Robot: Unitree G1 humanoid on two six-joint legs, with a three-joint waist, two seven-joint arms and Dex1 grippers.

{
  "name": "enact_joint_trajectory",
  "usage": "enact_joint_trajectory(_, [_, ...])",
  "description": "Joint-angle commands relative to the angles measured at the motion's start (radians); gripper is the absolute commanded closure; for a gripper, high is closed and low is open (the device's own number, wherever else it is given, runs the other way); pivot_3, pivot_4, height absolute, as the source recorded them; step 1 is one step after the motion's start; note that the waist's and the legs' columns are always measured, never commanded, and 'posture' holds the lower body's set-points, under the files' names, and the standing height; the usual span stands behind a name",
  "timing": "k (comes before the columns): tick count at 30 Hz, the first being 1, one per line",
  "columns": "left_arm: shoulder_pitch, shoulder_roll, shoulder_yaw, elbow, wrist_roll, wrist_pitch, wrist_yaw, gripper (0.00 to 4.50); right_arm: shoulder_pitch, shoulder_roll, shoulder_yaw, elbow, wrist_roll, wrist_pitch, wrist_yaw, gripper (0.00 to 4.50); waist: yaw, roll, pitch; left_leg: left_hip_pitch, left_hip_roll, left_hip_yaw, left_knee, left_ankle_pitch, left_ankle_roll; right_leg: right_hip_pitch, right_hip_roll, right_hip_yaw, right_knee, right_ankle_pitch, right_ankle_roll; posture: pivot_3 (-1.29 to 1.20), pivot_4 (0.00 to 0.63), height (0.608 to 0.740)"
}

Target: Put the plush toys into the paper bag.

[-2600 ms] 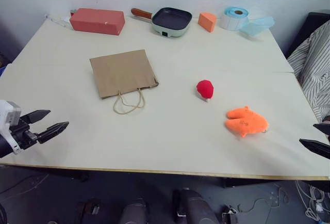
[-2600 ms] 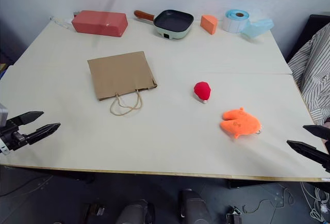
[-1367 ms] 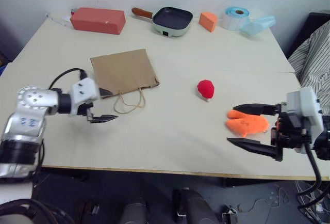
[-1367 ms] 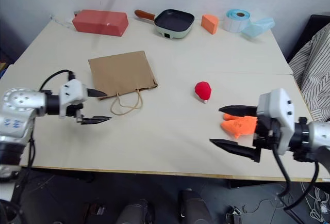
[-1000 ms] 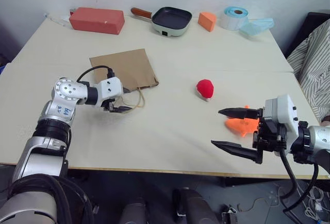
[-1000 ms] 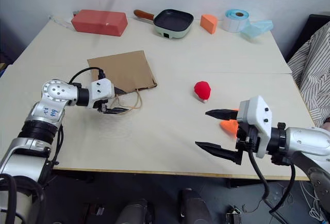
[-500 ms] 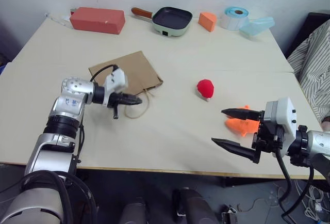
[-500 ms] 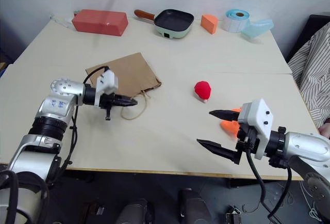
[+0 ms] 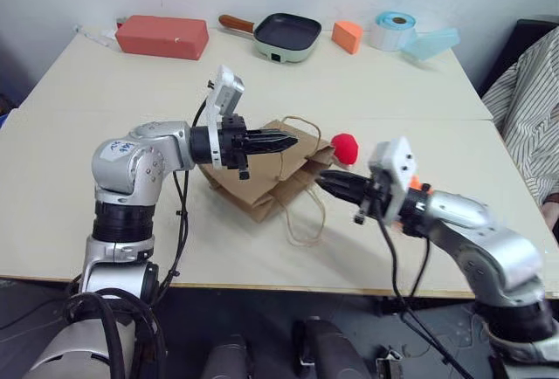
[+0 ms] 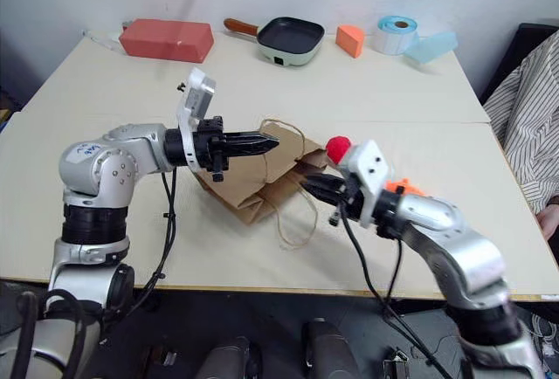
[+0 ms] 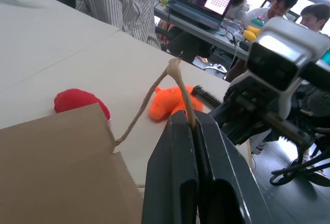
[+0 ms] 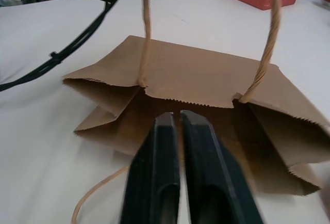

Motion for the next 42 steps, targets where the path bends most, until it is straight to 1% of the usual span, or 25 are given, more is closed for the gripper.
enact_joint_trajectory(1, [-0.015, -0.020, 0.047, -0.045, -0.056, 0.008, 0.050, 4.50, -0.038, 0.044, 0.051, 0.082, -0.067, -0.051, 0.011, 4.48, 0.002, 0.000, 0.000, -0.001, 0.000, 0.000, 0.000, 0.000, 0.000, -0.001, 0.000, 0.000, 0.001, 0.000, 0.000, 0.00, 0.150, 0.740])
enact_joint_trajectory(5, [-0.010, -0.038, 0.087, -0.079, -0.157, 0.081, 0.073, 4.50, -0.063, 0.083, 0.130, 0.172, -0.164, -0.112, 0.033, 4.48, 0.001, 0.000, 0.000, -0.011, 0.000, -0.001, 0.007, 0.000, 0.000, -0.009, 0.000, -0.001, 0.005, 0.000, 0.000, 0.00, 0.150, 0.740])
enact_joint_trajectory(7, [0.008, -0.026, 0.099, -0.117, -0.214, 0.113, 0.059, 4.50, -0.093, 0.114, 0.151, 0.224, -0.199, -0.122, 0.027, 4.48, -0.004, 0.000, 0.000, -0.012, 0.000, -0.001, 0.007, 0.000, 0.000, -0.010, 0.000, -0.001, 0.006, 0.000, 0.000, 0.00, 0.150, 0.740])
enact_joint_trajectory(10, [0.023, -0.022, 0.113, -0.141, -0.263, 0.139, 0.071, 4.50, -0.146, 0.139, 0.187, 0.305, -0.256, -0.140, 0.045, 4.48, -0.010, 0.000, 0.000, -0.012, 0.000, -0.001, 0.008, 0.000, 0.000, -0.010, 0.000, -0.001, 0.008, 0.000, 0.000, 0.00, 0.150, 0.740])
enact_joint_trajectory(16, [0.030, -0.023, 0.084, -0.148, -0.280, 0.105, 0.085, 4.50, -0.262, 0.118, 0.330, 0.449, -0.393, -0.196, 0.204, 4.48, -0.020, 0.000, 0.000, -0.011, 0.000, -0.002, 0.009, 0.000, 0.000, -0.009, 0.000, -0.001, 0.008, 0.000, 0.000, 0.00, 0.150, 0.740])
enact_joint_trajectory(19, [0.002, -0.046, 0.108, -0.122, -0.294, 0.085, 0.115, 4.50, -0.303, 0.123, 0.377, 0.532, -0.441, -0.238, 0.274, 4.48, -0.023, 0.000, 0.000, -0.011, 0.000, -0.002, 0.009, 0.000, 0.000, -0.009, 0.000, -0.001, 0.008, 0.000, 0.000, 0.00, 0.150, 0.740])
enact_joint_trajectory(24, [-0.050, -0.072, 0.182, -0.078, -0.362, 0.096, 0.173, 4.50, -0.340, 0.148, 0.407, 0.654, -0.520, -0.337, 0.306, 4.48, -0.028, 0.000, 0.000, -0.011, 0.000, -0.002, 0.010, 0.000, 0.000, -0.009, 0.000, -0.001, 0.009, 0.000, 0.000, 0.00, 0.150, 0.740])
enact_joint_trajectory(27, [-0.030, -0.059, 0.151, -0.126, -0.352, 0.060, 0.158, 4.50, -0.368, 0.144, 0.442, 0.737, -0.614, -0.496, 0.300, 4.48, -0.030, 0.000, 0.000, -0.010, 0.000, -0.002, 0.010, 0.000, 0.000, -0.009, 0.000, -0.001, 0.009, 0.000, 0.000, 0.00, 0.150, 0.740])
enact_joint_trajectory(29, [-0.014, -0.054, 0.127, -0.149, -0.339, 0.041, 0.152, 4.50, -0.383, 0.146, 0.450, 0.773, -0.646, -0.570, 0.310, 4.48, -0.029, 0.000, 0.000, -0.009, 0.000, -0.002, 0.010, 0.000, 0.000, -0.008, -0.001, -0.001, 0.009, 0.000, 0.000, 0.00, 0.150, 0.740])
enact_joint_trajectory(32, [0.031, -0.042, 0.072, -0.200, -0.322, 0.008, 0.123, 4.50, -0.427, 0.166, 0.443, 0.821, -0.651, -0.626, 0.354, 4.48, -0.032, 0.000, 0.000, -0.009, 0.000, -0.002, 0.010, 0.000, 0.000, -0.007, -0.001, -0.001, 0.009, 0.000, 0.000, 0.00, 0.150, 0.740])
enact_joint_trajectory(35, [0.065, -0.040, 0.038, -0.234, -0.322, -0.014, 0.115, 4.50, -0.480, 0.199, 0.423, 0.889, -0.635, -0.620, 0.410, 4.48, -0.038, 0.000, 0.000, -0.009, 0.000, -0.002, 0.010, 0.000, -0.001, -0.007, -0.001, -0.001, 0.010, 0.000, 0.000, 0.00, 0.150, 0.740])
enact_joint_trajectory(39, [0.087, -0.031, 0.014, -0.251, -0.321, -0.039, 0.110, 4.50, -0.549, 0.325, 0.253, 0.998, -0.421, -0.331, 0.505, 4.48, -0.050, 0.000, 0.000, -0.009, 0.000, -0.002, 0.010, 0.001, -0.001, -0.008, 0.000, -0.001, 0.011, 0.000, 0.000, 0.00, 0.150, 0.740])
enact_joint_trajectory(42, [0.092, -0.023, 0.007, -0.258, -0.323, -0.051, 0.110, 4.50, -0.557, 0.362, 0.183, 1.028, -0.343, -0.192, 0.560, 4.48, -0.052, 0.000, 0.000, -0.009, 0.001, -0.003, 0.010, 0.001, -0.001, -0.008, 0.000, -0.002, 0.011, 0.000, 0.000, 0.00, 0.150, 0.740])
